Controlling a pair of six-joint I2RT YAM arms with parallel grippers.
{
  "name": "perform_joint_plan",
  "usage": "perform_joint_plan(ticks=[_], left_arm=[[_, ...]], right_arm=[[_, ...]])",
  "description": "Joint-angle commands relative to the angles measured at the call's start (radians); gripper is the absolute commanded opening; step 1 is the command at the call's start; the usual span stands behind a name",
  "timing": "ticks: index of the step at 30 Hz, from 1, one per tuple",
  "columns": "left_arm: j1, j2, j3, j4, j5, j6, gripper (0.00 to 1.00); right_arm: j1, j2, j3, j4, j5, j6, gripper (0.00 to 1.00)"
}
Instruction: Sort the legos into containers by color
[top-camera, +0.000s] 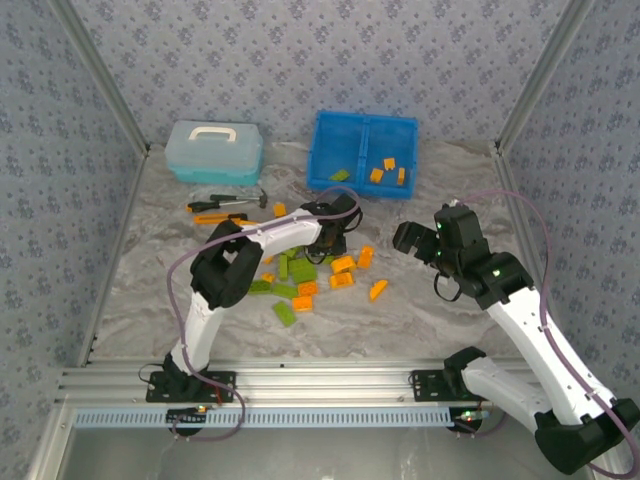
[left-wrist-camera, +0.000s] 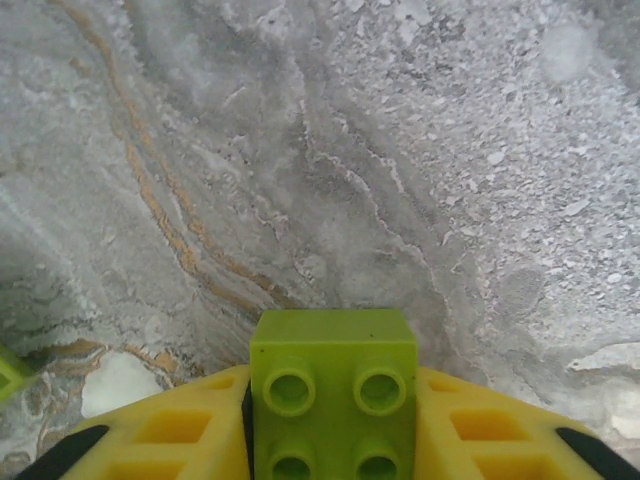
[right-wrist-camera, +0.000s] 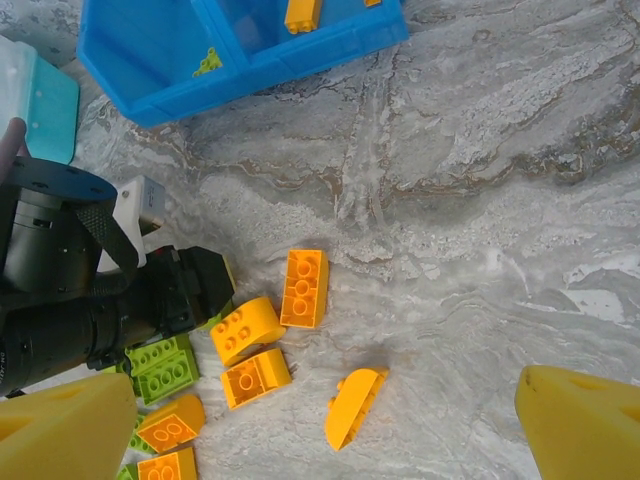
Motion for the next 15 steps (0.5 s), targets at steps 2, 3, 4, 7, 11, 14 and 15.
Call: perform_joint_plan(ticks=[2, 3, 4, 7, 11, 14, 15], left_arm=[[0.008, -0.002, -0.006, -0.08, 0.031, -0.001, 0.28], [0.012, -0.02, 0.018, -0.088, 0.016, 0.008, 0.28], [0.019, -0.034, 0.041, -0.095, 0.002, 0.018, 0.28], [0.05, -0.071, 0.154, -0.115, -0.062, 0.066, 0.27], [0.103, -0.041, 0.372, -0.112, -0.15, 0.164, 0.26], [0.136, 0.038, 0.543, -0.098, -0.188, 0.246, 0.25], [0.146, 0.068, 0.591, -0.084, -0.189, 0.279, 0.24]], right_arm=[[0.012, -0.017, -0.001, -0.031, 0.02, 0.017, 1.0], [0.012, -0.016, -0.002, -0.031, 0.021, 0.017, 1.0], [0.013, -0.018, -0.001, -0.032, 0.022, 0.017, 1.0], [0.014, -0.017, 0.002, -0.033, 0.024, 0.016, 1.0], [0.015, -0.02, 0.005, -0.037, 0.03, 0.014, 1.0], [0.015, -0.021, 0.005, -0.037, 0.033, 0.012, 1.0], [0.016, -0.021, 0.006, -0.038, 0.033, 0.011, 1.0]])
